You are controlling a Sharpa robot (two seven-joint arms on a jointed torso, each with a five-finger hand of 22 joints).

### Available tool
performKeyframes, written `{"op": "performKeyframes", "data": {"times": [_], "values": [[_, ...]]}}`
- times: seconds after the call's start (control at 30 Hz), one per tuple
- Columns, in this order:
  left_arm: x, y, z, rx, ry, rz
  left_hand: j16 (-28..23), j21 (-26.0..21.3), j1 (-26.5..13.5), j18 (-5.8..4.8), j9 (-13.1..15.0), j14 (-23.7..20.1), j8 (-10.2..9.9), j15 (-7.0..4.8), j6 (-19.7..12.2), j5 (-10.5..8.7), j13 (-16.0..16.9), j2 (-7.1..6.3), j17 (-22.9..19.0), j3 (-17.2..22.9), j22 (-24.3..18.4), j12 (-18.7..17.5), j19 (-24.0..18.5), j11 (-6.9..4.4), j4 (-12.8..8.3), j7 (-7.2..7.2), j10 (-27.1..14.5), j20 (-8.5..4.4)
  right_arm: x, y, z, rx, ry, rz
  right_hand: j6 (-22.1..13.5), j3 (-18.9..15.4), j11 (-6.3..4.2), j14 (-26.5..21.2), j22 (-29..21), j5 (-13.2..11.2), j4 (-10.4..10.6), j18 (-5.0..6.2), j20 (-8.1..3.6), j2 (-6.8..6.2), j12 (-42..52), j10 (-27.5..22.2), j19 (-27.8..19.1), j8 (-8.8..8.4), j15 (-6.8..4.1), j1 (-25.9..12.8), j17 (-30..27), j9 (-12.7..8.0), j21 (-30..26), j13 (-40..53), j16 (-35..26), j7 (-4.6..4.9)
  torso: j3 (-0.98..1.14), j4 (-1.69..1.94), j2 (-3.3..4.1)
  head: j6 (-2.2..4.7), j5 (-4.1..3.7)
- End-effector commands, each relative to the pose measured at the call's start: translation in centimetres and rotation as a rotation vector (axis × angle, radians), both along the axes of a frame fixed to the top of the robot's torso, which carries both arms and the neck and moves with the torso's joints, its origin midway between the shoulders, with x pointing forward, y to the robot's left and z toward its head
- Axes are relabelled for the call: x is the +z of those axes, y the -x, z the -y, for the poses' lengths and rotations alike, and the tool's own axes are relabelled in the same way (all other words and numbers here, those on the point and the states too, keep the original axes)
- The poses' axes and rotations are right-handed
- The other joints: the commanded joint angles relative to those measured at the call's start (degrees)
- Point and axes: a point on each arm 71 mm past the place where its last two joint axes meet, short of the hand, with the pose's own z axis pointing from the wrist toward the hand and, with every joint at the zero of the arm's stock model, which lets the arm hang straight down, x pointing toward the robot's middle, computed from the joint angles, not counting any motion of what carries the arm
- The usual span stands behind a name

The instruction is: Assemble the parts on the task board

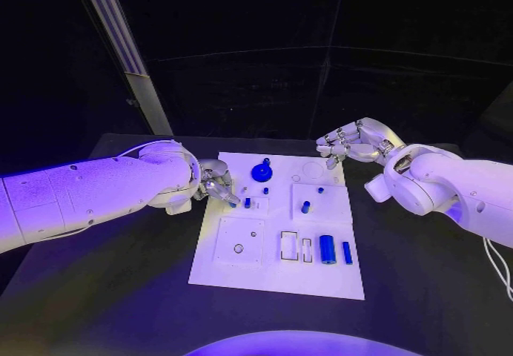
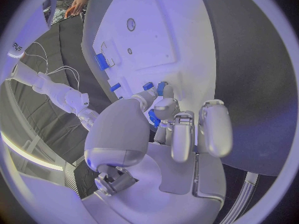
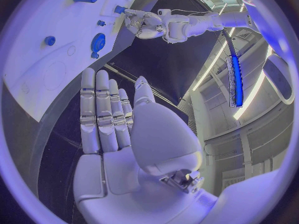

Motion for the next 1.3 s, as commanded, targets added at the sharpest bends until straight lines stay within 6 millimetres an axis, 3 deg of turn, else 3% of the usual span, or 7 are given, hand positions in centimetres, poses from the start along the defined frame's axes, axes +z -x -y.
{"op": "performKeyframes", "data": {"times": [0.03, 0.5, 0.73, 1.3], "values": [[0.4, 0.0, 0.0, 0.012, 0.019, 0.059, 0.18, 0.4, -0.14, -0.23, 0.14, 5.95, 0.34, -0.24, 0.34, 0.25, 0.0, -0.59, 15.09, 8.6, 0.19, -0.02, 0.77, -0.06, -8.18, -0.3, 0.34, -0.44, 0.1, 0.0, -0.1, 0.011, -0.007, 0.004, -0.5, -0.24, 0.07, -0.37, -0.05, 0.4, -0.2, 0.63, 0.28, 0.52, -0.28, -0.5, -0.25, -0.34, 0.1, -0.1, -0.09, -0.04, -0.31, -0.09, -0.26, 0.06, -0.05, 0.03, 0.0, -0.08, 0.06], [0.4, 0.4, -0.2, 0.016, 0.034, 0.089, 0.18, 0.54, -0.29, -0.27, 0.18, 5.95, 0.43, -0.25, 0.39, 0.28, 0.02, -0.8, 15.09, 8.97, 0.4, -0.01, 0.85, -0.08, -8.25, -0.33, 0.42, -0.44, 0.1, -0.1, 0.0, 0.011, -0.006, 0.002, -0.5, -0.24, 0.07, -0.37, -0.05, 0.4, -0.2, 0.63, 0.28, 0.52, -0.28, -0.5, -0.25, -0.34, 0.1, -0.1, -0.09, -0.04, -0.31, -0.09, -0.26, 0.06, 0.01, 0.05, 0.03, -0.24, 0.47], [0.0, 0.4, -0.1, 0.01, 0.018, 0.072, 0.18, 0.54, -0.29, -0.27, 0.18, 5.95, 0.43, -0.25, 0.39, 0.28, 0.02, -0.8, 15.09, 8.97, 0.4, -0.01, 0.85, -0.08, -8.25, -0.33, 0.42, -0.44, 0.1, -0.1, -0.1, 0.015, -0.006, 0.0, -0.52, -0.26, 0.08, -0.39, -0.07, 0.4, -0.21, 0.63, 0.29, 0.52, -0.3, -0.53, -0.26, -0.34, 0.12, -0.09, -0.09, -0.04, -0.34, -0.09, -0.28, 0.07, 0.0, -0.16, 0.03, -0.38, 0.57], [-0.5, 0.5, -0.1, -0.005, -0.012, 0.03, 0.18, 0.42, -0.34, -0.23, 0.2, 5.95, 0.45, -0.26, 0.4, 0.28, -0.2, -0.88, 15.09, 9.12, 0.23, -0.16, 0.8, -0.09, -8.28, -0.33, 0.36, -0.44, 0.1, -0.1, -0.3, 0.023, -0.007, 0.0, -0.52, -0.26, 0.08, -0.39, -0.07, 0.4, -0.21, 0.63, 0.29, 0.52, -0.3, -0.53, -0.26, -0.34, 0.12, -0.09, -0.09, -0.04, -0.34, -0.09, -0.28, 0.07, 0.01, -0.04, -0.05, -0.42, 0.47]]}}
